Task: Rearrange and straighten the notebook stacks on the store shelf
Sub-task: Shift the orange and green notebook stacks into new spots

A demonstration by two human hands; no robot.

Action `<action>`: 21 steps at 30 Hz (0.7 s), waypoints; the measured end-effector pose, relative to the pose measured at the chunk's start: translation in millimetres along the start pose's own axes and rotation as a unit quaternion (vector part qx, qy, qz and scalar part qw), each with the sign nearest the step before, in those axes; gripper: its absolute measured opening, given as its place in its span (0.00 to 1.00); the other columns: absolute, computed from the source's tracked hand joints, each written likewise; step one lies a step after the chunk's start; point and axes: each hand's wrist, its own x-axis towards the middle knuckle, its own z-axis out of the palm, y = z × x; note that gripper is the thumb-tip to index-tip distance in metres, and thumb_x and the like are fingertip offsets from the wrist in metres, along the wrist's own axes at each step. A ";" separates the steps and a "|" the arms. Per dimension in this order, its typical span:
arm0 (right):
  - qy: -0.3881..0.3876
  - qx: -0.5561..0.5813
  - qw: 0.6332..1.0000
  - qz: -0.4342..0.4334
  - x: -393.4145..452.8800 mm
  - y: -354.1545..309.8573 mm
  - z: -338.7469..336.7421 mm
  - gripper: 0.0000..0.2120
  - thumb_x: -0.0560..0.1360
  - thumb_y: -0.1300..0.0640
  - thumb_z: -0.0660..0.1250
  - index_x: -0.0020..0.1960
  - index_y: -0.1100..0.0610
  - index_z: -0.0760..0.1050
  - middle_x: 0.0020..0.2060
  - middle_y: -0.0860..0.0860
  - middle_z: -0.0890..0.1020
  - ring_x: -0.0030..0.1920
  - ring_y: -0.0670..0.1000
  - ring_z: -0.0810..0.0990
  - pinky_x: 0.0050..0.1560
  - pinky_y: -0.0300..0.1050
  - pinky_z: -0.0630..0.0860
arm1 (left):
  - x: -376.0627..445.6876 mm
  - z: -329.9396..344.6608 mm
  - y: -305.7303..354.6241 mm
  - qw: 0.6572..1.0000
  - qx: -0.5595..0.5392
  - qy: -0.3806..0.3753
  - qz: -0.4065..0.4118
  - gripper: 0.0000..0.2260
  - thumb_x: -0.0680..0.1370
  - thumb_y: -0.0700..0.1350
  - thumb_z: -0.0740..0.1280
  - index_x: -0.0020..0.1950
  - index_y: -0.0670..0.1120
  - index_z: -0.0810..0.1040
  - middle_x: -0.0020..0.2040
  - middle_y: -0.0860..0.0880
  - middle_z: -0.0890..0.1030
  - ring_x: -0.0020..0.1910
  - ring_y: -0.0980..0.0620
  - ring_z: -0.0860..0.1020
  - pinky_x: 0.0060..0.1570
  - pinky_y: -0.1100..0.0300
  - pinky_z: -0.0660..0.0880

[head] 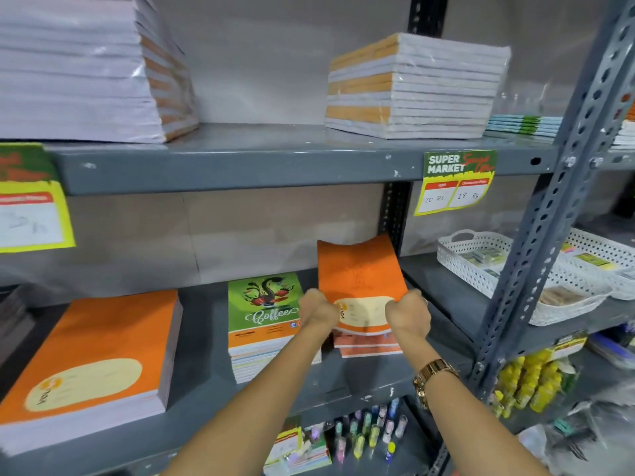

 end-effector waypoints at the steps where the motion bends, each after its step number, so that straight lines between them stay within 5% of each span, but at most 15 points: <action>1: -0.001 0.008 1.000 -0.010 -6.3 -8.6 3.8 0.13 0.75 0.65 0.61 0.58 0.68 0.69 0.57 0.64 0.77 0.55 0.65 0.78 0.48 0.50 0.74 | 1.9 -11.2 -3.9 1.000 -0.006 0.009 0.001 0.08 0.75 0.36 0.66 0.51 0.34 0.79 0.56 0.37 0.81 0.56 0.40 0.79 0.51 0.53 0.77; 4: -0.015 0.024 0.999 -0.030 -26.3 -35.0 17.0 0.13 0.76 0.64 0.62 0.58 0.67 0.69 0.57 0.63 0.77 0.55 0.64 0.78 0.43 0.47 0.70 | 5.0 -45.4 -19.8 0.999 -0.019 0.041 0.000 0.04 0.74 0.34 0.66 0.43 0.35 0.79 0.54 0.37 0.82 0.54 0.40 0.80 0.50 0.53 0.77; 10: -0.064 0.021 0.995 -0.076 -86.1 -87.1 64.7 0.14 0.76 0.61 0.64 0.59 0.66 0.69 0.57 0.63 0.79 0.57 0.62 0.78 0.44 0.46 0.70 | 3.8 -128.4 -72.8 0.993 -0.028 0.114 -0.018 0.09 0.74 0.35 0.66 0.52 0.35 0.79 0.56 0.37 0.82 0.56 0.39 0.79 0.53 0.52 0.77; 18: -0.164 0.017 0.979 -0.123 -177.0 -140.2 135.1 0.12 0.77 0.58 0.62 0.54 0.67 0.76 0.54 0.62 0.81 0.56 0.61 0.79 0.51 0.47 0.75 | -3.9 -232.3 -155.7 0.985 0.011 0.170 -0.041 0.09 0.74 0.38 0.67 0.49 0.32 0.79 0.53 0.35 0.82 0.55 0.37 0.78 0.50 0.51 0.76; 21: -0.191 0.012 0.973 -0.132 -209.8 -153.8 156.1 0.14 0.78 0.57 0.63 0.58 0.66 0.73 0.59 0.62 0.79 0.60 0.61 0.77 0.56 0.49 0.74 | -10.2 -262.2 -184.1 0.981 0.015 0.187 -0.057 0.06 0.74 0.37 0.66 0.41 0.35 0.78 0.52 0.34 0.82 0.53 0.36 0.79 0.49 0.50 0.76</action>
